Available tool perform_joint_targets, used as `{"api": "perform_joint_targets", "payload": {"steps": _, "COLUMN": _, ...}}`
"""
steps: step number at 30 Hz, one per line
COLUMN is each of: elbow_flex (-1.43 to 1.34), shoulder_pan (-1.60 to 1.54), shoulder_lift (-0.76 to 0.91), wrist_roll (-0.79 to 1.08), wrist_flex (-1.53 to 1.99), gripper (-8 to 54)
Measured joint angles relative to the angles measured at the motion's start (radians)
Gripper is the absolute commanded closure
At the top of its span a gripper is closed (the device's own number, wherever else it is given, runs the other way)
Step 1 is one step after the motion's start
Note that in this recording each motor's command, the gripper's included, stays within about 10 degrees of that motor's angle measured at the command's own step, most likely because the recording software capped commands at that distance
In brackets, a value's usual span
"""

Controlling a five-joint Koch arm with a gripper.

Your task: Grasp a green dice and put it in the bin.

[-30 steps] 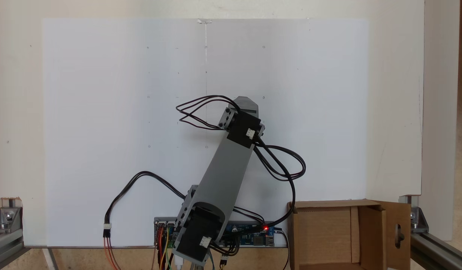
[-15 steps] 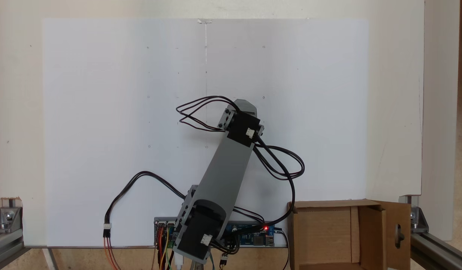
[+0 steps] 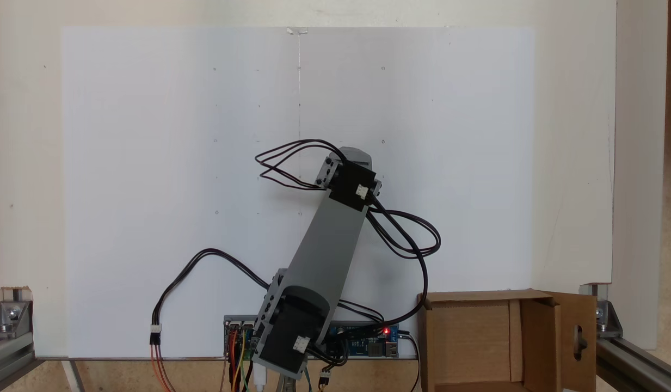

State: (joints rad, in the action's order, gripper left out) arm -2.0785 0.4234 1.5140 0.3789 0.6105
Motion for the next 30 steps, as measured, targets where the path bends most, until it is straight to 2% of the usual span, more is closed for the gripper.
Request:
{"api": "perform_joint_targets", "payload": {"steps": 7, "elbow_flex": -0.009, "shoulder_pan": -0.002, "shoulder_lift": 0.002, "wrist_roll": -0.002, "wrist_flex": -0.037, "gripper": 26.6}}
{"api": "perform_joint_targets", "payload": {"steps": 9, "elbow_flex": -0.015, "shoulder_pan": -0.003, "shoulder_lift": 0.003, "wrist_roll": -0.002, "wrist_flex": -0.054, "gripper": 33.5}}
{"api": "perform_joint_targets", "payload": {"steps": 17, "elbow_flex": -0.02, "shoulder_pan": -0.014, "shoulder_lift": 0.011, "wrist_roll": -0.021, "wrist_flex": -0.066, "gripper": 33.6}}
{"api": "perform_joint_targets", "payload": {"steps": 21, "elbow_flex": 0.005, "shoulder_pan": -0.018, "shoulder_lift": 0.072, "wrist_roll": -0.046, "wrist_flex": -0.029, "gripper": 33.6}}
{"api": "perform_joint_targets", "payload": {"steps": 30, "elbow_flex": 0.482, "shoulder_pan": -0.049, "shoulder_lift": 0.155, "wrist_roll": -0.115, "wrist_flex": 0.433, "gripper": 33.6}}
